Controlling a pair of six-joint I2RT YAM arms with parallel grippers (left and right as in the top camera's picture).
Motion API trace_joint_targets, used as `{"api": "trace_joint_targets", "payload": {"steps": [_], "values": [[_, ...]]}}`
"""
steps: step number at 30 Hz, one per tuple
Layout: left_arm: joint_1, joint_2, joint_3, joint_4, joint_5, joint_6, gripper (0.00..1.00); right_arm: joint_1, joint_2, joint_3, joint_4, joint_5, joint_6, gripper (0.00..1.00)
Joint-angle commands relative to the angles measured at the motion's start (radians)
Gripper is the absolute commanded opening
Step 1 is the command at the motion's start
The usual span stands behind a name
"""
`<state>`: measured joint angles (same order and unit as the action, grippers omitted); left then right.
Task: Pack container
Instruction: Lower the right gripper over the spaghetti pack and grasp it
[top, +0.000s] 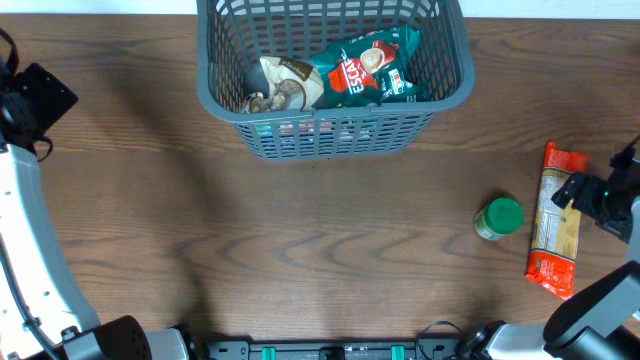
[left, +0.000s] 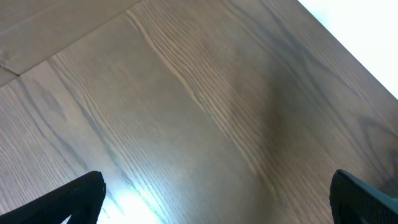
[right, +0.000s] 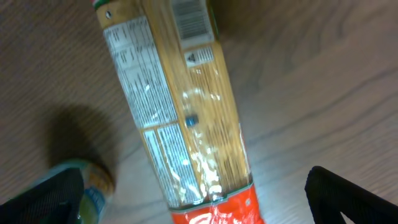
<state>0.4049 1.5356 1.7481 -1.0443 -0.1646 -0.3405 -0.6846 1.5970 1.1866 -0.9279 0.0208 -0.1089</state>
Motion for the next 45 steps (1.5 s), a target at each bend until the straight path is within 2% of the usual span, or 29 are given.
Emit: {"api": "trace_joint_targets", "payload": {"steps": [1, 25, 45], "values": [[0.004, -0.001, -0.003, -0.003, -0.012, -0.006, 0.99, 0.031, 0.035, 0.007, 0.013, 0.058, -0.035, 0.99], [0.004, -0.001, -0.003, -0.003, -0.012, -0.006, 0.99, 0.041, 0.23, 0.006, 0.087, 0.038, -0.034, 0.99], [0.004, -0.001, -0.003, -0.003, -0.012, -0.006, 0.99, 0.043, 0.238, 0.005, 0.162, 0.039, -0.014, 0.99]]}}
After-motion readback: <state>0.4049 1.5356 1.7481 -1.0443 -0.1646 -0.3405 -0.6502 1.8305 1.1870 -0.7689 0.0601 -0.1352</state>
